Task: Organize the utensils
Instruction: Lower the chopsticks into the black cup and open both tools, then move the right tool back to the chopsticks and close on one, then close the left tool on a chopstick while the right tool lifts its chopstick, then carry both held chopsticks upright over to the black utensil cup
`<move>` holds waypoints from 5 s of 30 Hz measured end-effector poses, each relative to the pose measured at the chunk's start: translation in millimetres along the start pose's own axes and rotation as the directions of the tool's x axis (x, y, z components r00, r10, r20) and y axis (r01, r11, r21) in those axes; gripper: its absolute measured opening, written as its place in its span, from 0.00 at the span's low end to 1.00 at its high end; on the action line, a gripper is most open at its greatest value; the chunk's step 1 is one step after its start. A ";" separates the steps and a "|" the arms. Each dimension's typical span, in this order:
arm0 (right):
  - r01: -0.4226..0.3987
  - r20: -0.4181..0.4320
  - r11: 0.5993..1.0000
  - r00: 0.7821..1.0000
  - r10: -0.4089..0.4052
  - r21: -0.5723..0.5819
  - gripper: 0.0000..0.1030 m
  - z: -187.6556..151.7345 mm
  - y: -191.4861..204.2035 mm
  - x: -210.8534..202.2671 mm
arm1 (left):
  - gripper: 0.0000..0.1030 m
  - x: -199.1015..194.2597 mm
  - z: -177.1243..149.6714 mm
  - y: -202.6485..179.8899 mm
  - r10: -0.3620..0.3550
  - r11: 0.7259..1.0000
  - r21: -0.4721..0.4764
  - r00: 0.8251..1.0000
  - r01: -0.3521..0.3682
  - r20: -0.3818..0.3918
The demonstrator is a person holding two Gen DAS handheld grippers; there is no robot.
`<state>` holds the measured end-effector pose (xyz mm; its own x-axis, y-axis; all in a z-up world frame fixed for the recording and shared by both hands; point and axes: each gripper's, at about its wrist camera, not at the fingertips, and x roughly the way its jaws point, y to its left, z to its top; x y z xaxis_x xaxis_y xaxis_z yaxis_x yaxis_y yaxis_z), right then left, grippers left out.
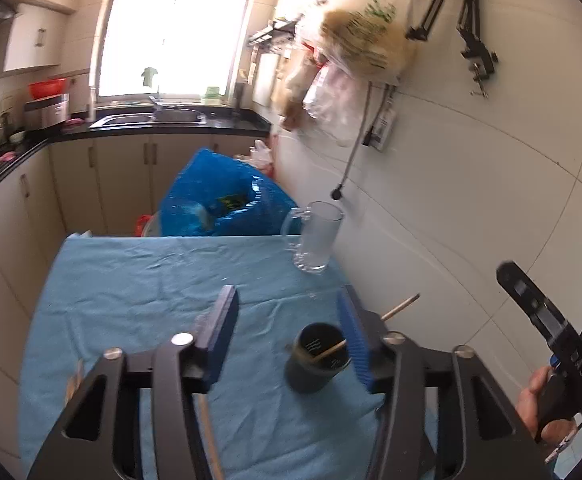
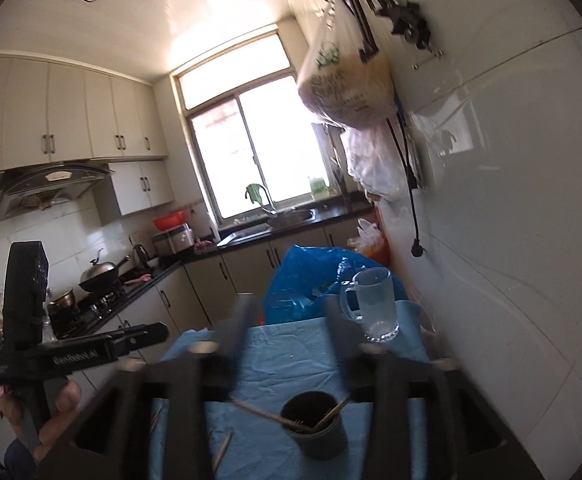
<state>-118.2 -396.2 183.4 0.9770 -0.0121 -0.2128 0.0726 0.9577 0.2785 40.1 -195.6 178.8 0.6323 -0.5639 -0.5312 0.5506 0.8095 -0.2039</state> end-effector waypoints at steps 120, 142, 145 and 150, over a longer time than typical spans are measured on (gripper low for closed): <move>-0.358 -0.350 0.926 0.888 0.299 -0.119 0.07 -132.1 190.9 103.2 | 0.06 -87.3 -107.7 176.8 0.408 0.905 -0.101 0.911 -0.412 -0.057; -0.347 -0.296 0.934 0.904 0.309 -0.083 0.07 -127.5 167.3 79.0 | 0.06 -80.7 -101.7 146.2 0.390 0.917 -0.070 0.919 -0.393 -0.056; -0.346 -0.291 0.934 0.906 0.309 -0.086 0.07 -127.1 166.5 77.7 | 0.06 -80.4 -101.0 145.1 0.386 0.919 -0.068 0.921 -0.389 -0.058; -0.343 -0.284 0.936 0.908 0.309 -0.080 0.07 -125.4 161.2 75.1 | 0.06 -79.7 -99.2 141.7 0.376 0.923 -0.066 0.925 -0.380 -0.059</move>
<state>-58.2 -206.6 94.8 0.8524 0.3662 -0.3732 -0.2833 0.9234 0.2590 13.7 -19.7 110.6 0.7596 -0.2071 -0.6165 0.2321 0.9719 -0.0405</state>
